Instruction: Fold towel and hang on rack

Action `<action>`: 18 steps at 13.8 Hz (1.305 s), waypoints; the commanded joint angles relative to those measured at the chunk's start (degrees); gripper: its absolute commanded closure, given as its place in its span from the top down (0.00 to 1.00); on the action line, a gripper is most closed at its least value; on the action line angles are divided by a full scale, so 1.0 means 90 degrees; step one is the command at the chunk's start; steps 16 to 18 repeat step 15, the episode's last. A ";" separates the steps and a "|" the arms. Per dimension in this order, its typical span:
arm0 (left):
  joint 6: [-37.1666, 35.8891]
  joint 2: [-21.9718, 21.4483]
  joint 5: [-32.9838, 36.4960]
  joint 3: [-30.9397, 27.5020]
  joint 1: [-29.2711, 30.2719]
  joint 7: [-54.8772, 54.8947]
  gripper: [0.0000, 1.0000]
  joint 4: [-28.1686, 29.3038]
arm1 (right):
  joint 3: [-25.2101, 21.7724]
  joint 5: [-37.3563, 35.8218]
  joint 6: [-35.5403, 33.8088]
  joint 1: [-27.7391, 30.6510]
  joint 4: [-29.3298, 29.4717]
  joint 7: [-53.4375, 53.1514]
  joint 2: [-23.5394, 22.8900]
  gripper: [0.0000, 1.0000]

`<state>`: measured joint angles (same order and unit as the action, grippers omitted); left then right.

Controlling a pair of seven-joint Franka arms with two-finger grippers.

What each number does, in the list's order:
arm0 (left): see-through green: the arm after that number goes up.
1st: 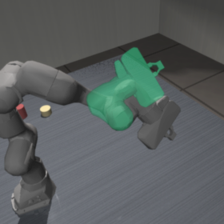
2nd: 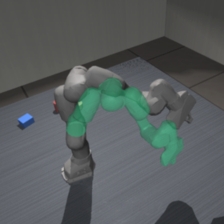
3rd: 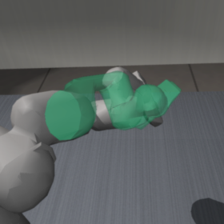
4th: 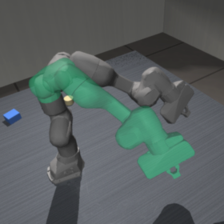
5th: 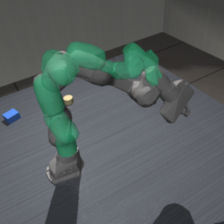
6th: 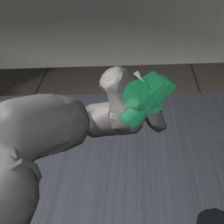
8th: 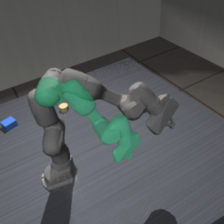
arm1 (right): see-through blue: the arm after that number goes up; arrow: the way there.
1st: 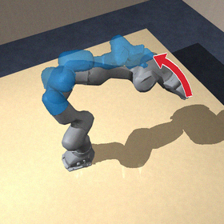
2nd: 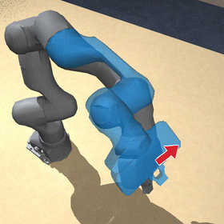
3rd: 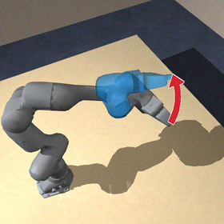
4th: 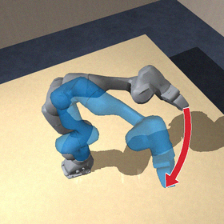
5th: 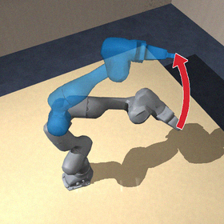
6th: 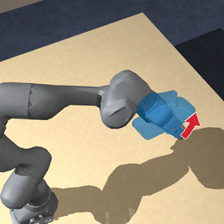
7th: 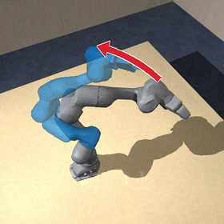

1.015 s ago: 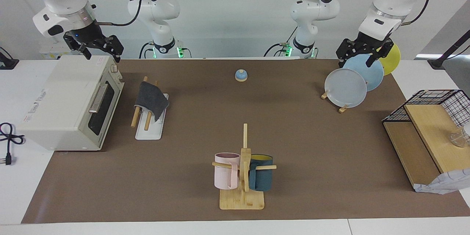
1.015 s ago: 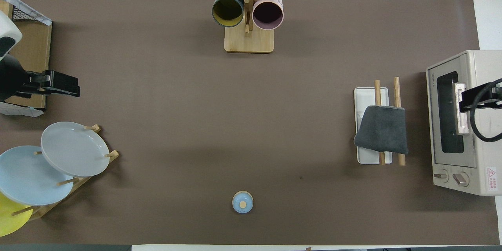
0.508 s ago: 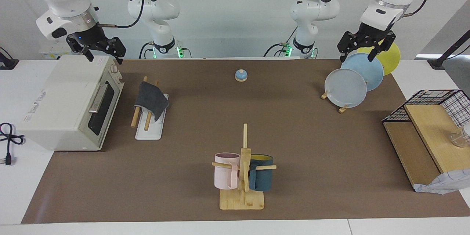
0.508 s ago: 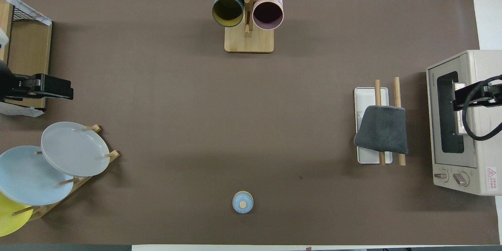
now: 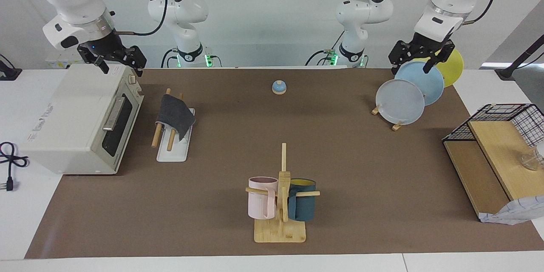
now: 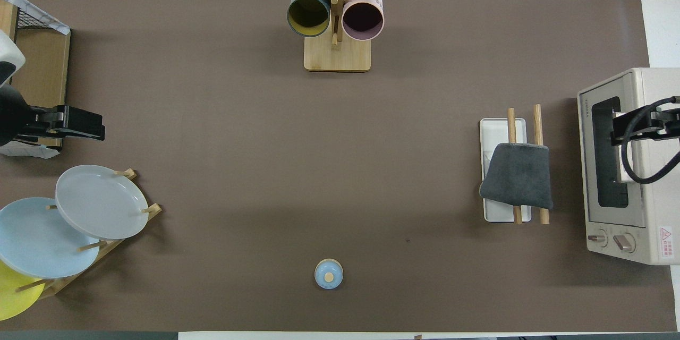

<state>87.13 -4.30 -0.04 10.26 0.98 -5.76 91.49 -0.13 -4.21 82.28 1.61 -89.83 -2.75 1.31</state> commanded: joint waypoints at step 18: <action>-0.0003 -0.0069 -0.0162 -0.0086 -0.0011 0.0093 1.00 0.0040 | 0.0063 0.0097 0.0536 0.0114 -0.0370 0.0090 0.0119 1.00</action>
